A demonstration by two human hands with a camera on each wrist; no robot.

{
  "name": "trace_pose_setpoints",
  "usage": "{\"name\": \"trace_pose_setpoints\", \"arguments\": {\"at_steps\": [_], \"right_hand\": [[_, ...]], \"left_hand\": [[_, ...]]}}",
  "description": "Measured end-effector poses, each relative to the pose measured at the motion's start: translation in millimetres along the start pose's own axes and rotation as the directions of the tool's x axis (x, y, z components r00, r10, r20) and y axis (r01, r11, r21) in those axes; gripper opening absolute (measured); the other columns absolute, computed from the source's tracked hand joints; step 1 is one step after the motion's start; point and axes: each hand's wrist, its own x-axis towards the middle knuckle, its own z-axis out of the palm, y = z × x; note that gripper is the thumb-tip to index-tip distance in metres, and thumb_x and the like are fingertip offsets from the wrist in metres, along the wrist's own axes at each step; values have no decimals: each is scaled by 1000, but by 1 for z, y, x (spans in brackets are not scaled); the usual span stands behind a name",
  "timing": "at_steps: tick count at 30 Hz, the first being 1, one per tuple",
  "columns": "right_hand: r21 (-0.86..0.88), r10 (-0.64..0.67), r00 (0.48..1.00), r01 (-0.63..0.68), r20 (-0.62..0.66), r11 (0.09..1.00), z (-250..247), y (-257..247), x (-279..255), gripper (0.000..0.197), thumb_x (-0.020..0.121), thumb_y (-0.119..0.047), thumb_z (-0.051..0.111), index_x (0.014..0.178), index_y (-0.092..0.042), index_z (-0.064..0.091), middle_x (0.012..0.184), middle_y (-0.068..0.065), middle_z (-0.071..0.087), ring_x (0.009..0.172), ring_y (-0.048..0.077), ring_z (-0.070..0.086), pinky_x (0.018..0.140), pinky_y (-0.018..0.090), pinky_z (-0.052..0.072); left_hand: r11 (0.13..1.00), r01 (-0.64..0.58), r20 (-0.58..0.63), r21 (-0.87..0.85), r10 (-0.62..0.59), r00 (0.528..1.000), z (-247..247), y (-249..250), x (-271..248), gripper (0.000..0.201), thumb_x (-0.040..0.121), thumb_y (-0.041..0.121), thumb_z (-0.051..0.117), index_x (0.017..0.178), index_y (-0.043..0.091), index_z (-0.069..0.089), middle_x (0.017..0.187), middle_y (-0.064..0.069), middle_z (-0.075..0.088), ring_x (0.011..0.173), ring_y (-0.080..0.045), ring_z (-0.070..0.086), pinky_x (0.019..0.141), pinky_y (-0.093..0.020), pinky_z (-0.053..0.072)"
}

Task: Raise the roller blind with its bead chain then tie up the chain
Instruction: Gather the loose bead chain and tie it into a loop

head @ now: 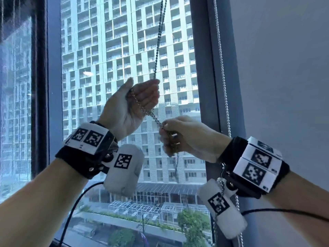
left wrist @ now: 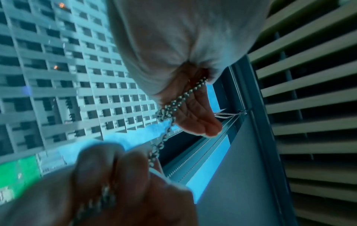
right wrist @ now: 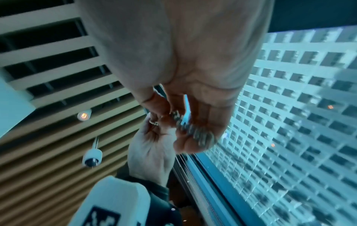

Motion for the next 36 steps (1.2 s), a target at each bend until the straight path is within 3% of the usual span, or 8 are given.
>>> {"name": "trace_pose_setpoints", "arguments": {"at_steps": [4,9,13,17,21,24,30,36], "right_hand": [[290,18,996,-44,92,956,0,-17,3,19,94,-16,35,89,-8,51,67,3,52,50,11,47,49,21,41],[-17,-36,999,35,-40,999,1,-21,3,36,101,-37,41,83,-8,53,44,-11,29,35,4,22,32,15,21],[-228,-85,987,53,-134,972,-9,-18,-1,38,102,-34,42,78,-9,59,45,-11,34,35,4,25,32,16,24],[-166,-94,979,64,-183,984,-25,-20,-9,39,103,-31,41,69,-14,48,43,-13,32,35,5,21,33,17,19],[-169,-147,977,121,-151,978,-29,-20,-15,30,104,-24,39,95,-5,61,48,-10,26,39,7,17,35,20,15],[-125,-126,986,112,-107,986,-29,-17,-15,25,103,-15,36,97,-5,58,48,-6,28,41,11,20,39,24,15],[-56,-13,998,16,56,998,-21,-8,-15,24,101,-7,33,83,-6,48,70,11,59,56,18,58,54,27,51],[12,18,996,-20,90,1000,-16,-2,-14,18,100,-14,38,89,-6,50,82,17,65,80,33,64,88,45,50]], "left_hand": [[995,40,102,-95,-30,994,9,-5,4,58,101,33,29,65,10,68,50,4,55,48,-7,48,51,-17,43],[987,105,180,-121,-82,980,7,-1,7,57,98,33,35,54,10,61,43,4,47,41,-8,41,47,-19,39],[1000,23,43,2,-23,999,8,8,7,47,93,28,48,50,11,59,39,4,48,43,-10,48,50,-21,44],[986,-23,-70,166,35,997,1,15,2,46,92,26,52,49,11,59,36,5,42,48,-13,53,60,-25,52],[911,16,-153,411,52,987,11,7,1,33,95,22,51,64,12,54,49,4,44,45,-10,42,55,-24,42],[876,43,-148,481,33,988,17,0,3,20,96,18,49,79,9,51,68,-1,50,52,-10,46,50,-21,42],[872,56,-87,486,-15,996,31,-5,9,11,97,17,46,95,7,51,82,-5,57,62,-12,56,53,-21,48],[848,64,-79,526,-26,997,35,-8,7,9,96,14,47,94,7,52,84,-7,60,78,-17,59,72,-28,49]]}}
